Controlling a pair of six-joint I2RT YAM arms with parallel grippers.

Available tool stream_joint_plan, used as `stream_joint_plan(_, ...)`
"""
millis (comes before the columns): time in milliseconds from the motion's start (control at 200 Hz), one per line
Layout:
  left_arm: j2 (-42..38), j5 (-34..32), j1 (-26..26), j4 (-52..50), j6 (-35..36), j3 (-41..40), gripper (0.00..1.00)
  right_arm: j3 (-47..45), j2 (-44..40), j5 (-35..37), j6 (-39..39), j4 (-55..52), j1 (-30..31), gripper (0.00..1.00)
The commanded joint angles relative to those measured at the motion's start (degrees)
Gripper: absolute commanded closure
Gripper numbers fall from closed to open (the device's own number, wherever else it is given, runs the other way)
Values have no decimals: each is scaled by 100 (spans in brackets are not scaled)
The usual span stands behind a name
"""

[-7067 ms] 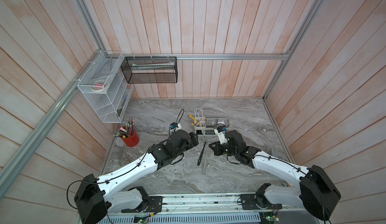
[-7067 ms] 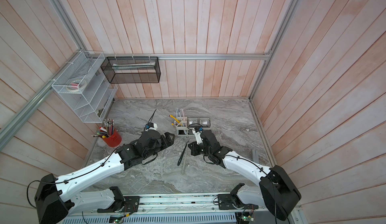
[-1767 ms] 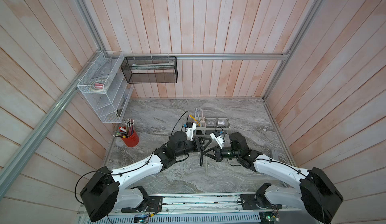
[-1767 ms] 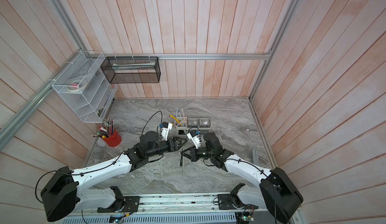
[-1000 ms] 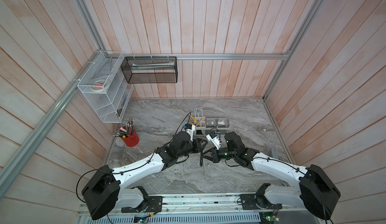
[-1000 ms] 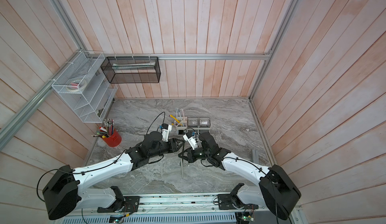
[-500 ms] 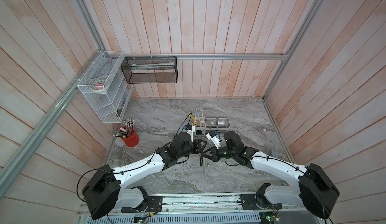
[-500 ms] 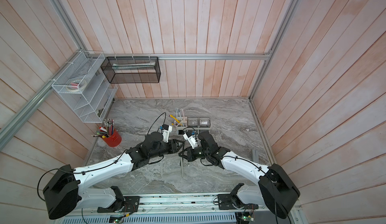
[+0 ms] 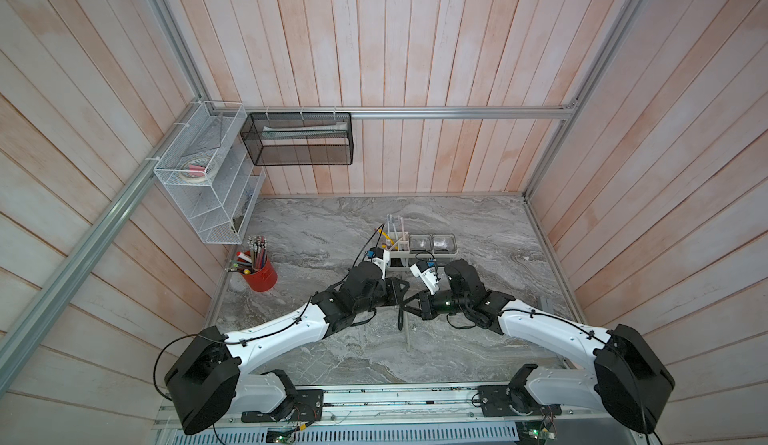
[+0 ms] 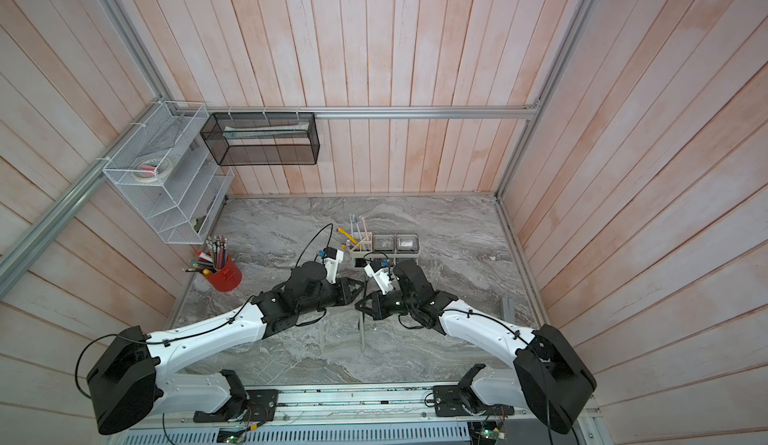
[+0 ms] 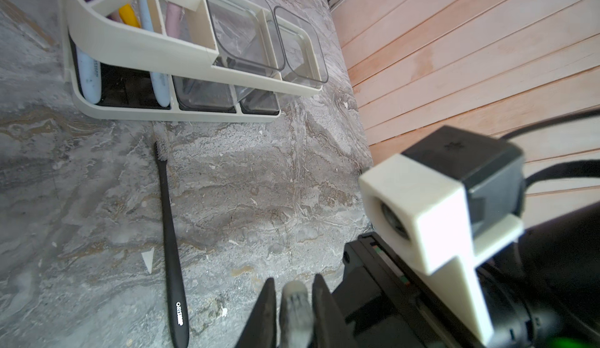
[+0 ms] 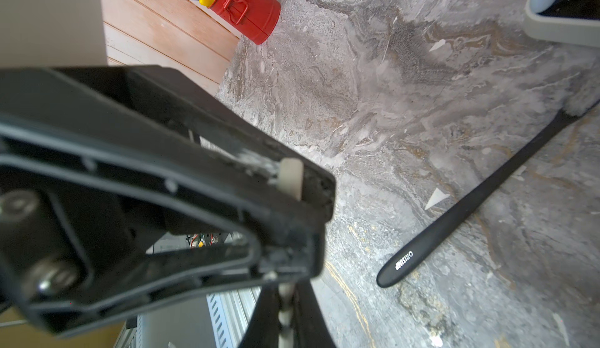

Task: Place the toothbrush into the toothbrush holder
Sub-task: Pick up the toothbrush from the center of the board, then place the toothbrush in the toothbrush holder.

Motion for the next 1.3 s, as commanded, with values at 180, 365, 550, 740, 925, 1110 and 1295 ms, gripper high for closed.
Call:
stream_joint_plan(180, 138, -110, -8, -85, 87, 218, 80, 116, 19, -18, 5, -88, -10, 100)
stream_joint_plan(365, 166, -94, -7, -124, 87, 218, 85, 128, -37, 11, -22, -138, -17, 100)
stream_joint_plan(550, 145, -218, -7, -286, 155, 314, 93, 150, -99, 53, -48, -220, -28, 100)
stream_joint_plan(740, 235, -575, -12, -710, 527, 726, 100, 257, -265, 141, -180, -449, -35, 71)
stream_joint_plan(925, 342, -1930, 18, -1254, 1550, 1529, 100, 437, -1303, 728, -486, -1033, -247, 30)
stream_joint_plan(1110, 332, -3383, 32, -469, 2840, 2107, 100, 422, -2756, 1080, -724, -1406, -710, 4)
stream_joint_plan(1295, 575, -3759, 74, 1230, 4024, 2141, 100, 197, -3750, 1390, -773, -1477, -820, 2)
